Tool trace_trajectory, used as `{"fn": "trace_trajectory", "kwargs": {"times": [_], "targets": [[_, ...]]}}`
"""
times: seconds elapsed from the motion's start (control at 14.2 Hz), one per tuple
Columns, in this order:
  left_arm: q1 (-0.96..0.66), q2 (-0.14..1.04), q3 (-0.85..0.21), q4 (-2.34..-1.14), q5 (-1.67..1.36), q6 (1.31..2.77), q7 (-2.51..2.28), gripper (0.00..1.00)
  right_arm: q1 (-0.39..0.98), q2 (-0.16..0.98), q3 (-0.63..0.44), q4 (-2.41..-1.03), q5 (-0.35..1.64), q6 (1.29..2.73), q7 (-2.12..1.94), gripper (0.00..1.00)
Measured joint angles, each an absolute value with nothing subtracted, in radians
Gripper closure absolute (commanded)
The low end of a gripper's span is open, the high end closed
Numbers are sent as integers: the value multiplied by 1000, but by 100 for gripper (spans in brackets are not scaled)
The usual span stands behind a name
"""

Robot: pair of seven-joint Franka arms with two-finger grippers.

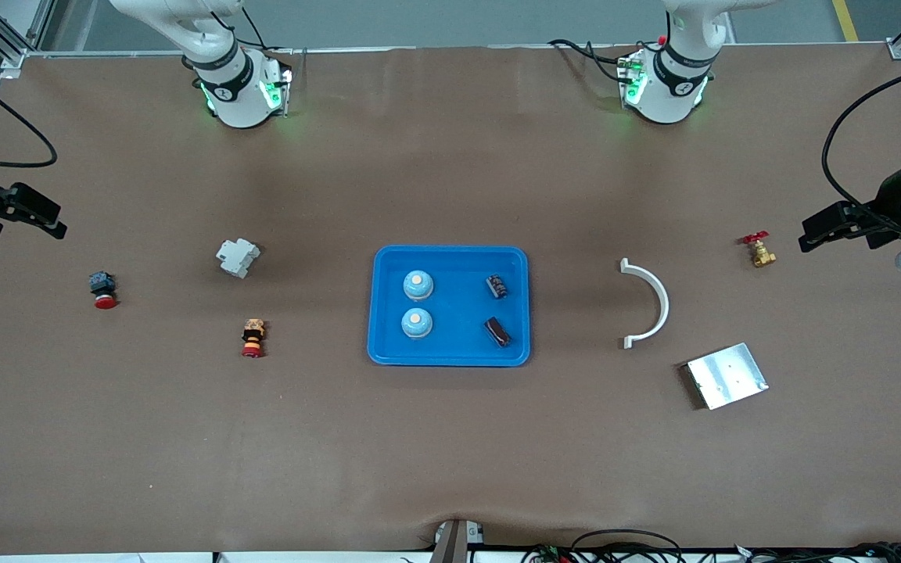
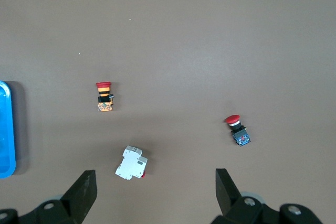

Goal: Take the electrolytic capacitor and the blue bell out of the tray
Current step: 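Move the left gripper and the right gripper toward the blue tray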

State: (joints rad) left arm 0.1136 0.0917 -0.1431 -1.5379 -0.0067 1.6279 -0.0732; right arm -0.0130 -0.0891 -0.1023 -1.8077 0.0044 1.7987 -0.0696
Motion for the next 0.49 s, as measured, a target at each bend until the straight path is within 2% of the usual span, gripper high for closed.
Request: {"fn": "trace_trajectory", "kwargs": {"times": [0.21, 0.49], "targets": [[111, 92, -167, -1531, -8, 1628, -78, 0, -12, -92, -101, -1820, 16, 1798, -52, 0], [106, 92, -256, -1524, -19, 1628, -174, 0, 23, -92, -95, -1864, 65, 1807, 40, 0]]}}
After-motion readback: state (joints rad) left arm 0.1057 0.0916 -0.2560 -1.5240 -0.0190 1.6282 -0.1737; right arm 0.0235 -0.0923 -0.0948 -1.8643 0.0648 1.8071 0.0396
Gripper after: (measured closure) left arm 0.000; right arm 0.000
